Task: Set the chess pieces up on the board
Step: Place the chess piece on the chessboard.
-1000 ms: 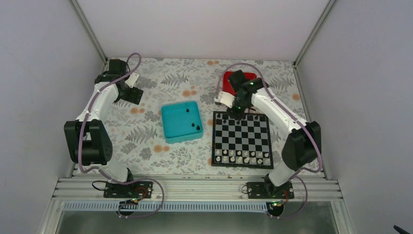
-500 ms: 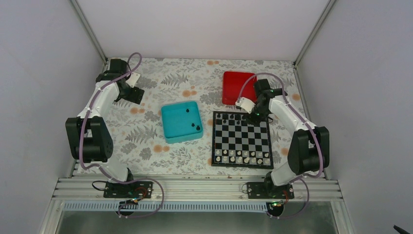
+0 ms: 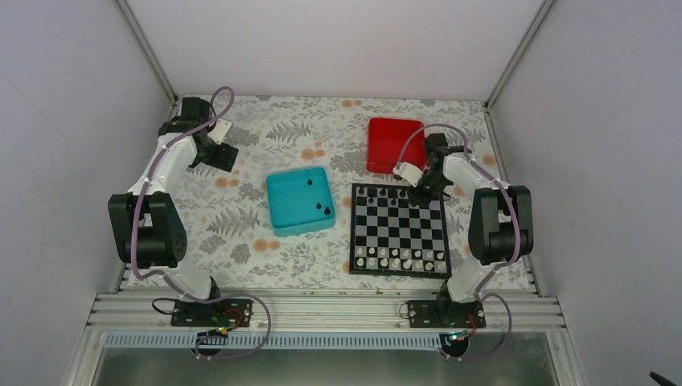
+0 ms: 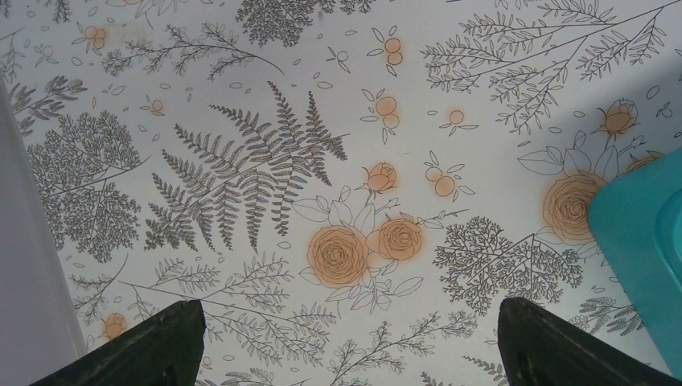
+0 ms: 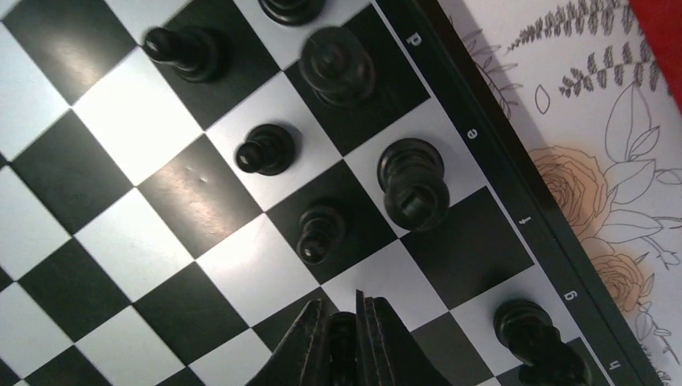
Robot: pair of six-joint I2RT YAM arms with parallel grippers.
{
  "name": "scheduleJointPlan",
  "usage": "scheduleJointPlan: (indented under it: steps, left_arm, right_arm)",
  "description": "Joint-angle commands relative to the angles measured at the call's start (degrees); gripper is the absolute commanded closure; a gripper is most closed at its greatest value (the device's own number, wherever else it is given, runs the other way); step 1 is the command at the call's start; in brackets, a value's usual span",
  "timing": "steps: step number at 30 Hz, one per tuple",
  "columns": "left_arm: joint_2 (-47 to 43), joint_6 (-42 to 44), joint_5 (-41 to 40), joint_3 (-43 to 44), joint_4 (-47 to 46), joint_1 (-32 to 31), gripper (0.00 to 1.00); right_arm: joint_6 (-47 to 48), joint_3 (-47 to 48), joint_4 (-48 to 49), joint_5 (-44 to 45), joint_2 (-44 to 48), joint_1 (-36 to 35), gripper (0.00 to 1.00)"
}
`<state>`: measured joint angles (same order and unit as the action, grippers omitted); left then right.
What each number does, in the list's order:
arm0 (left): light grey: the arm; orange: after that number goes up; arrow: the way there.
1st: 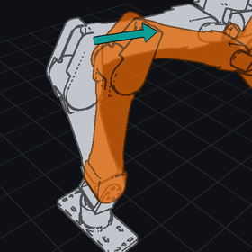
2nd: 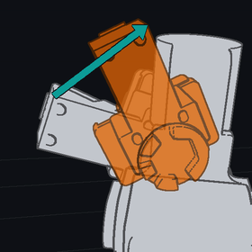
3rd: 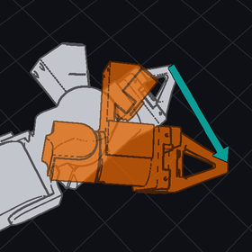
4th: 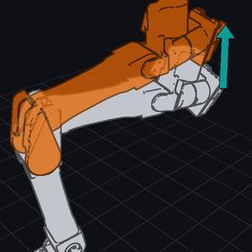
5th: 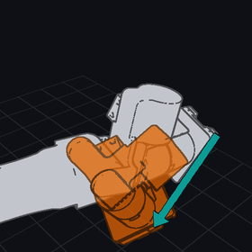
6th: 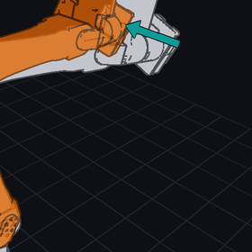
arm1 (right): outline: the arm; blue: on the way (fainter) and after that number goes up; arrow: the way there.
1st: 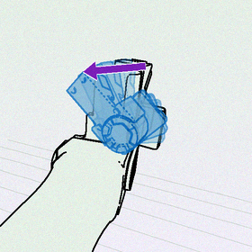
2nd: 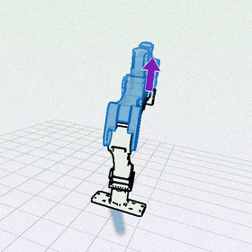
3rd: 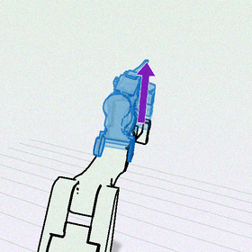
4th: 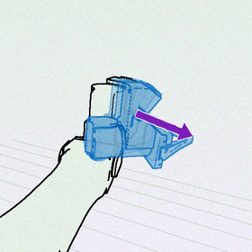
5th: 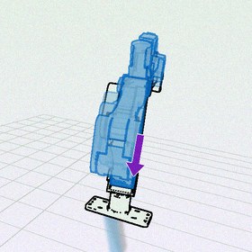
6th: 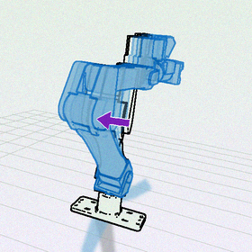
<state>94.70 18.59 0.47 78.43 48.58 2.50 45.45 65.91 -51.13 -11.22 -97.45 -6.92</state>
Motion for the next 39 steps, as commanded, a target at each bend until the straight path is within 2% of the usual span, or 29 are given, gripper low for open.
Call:
scheduleJointPlan:
  steps: [1,39]
  left_arm:
    - [-1.21,-0.53,-0.24,-0.12,-0.15,-0.04,0.1]
    - [-1.71,0.13,-0.43,-2.83,-1.19,-0.04,0.1]
  right_arm:
    - [1.37,1.14,1.08,-0.95,-1.6,1.61,0.9]
    - [1.65,4.23,-0.77,0.63,-5.15,2.08,0.86]
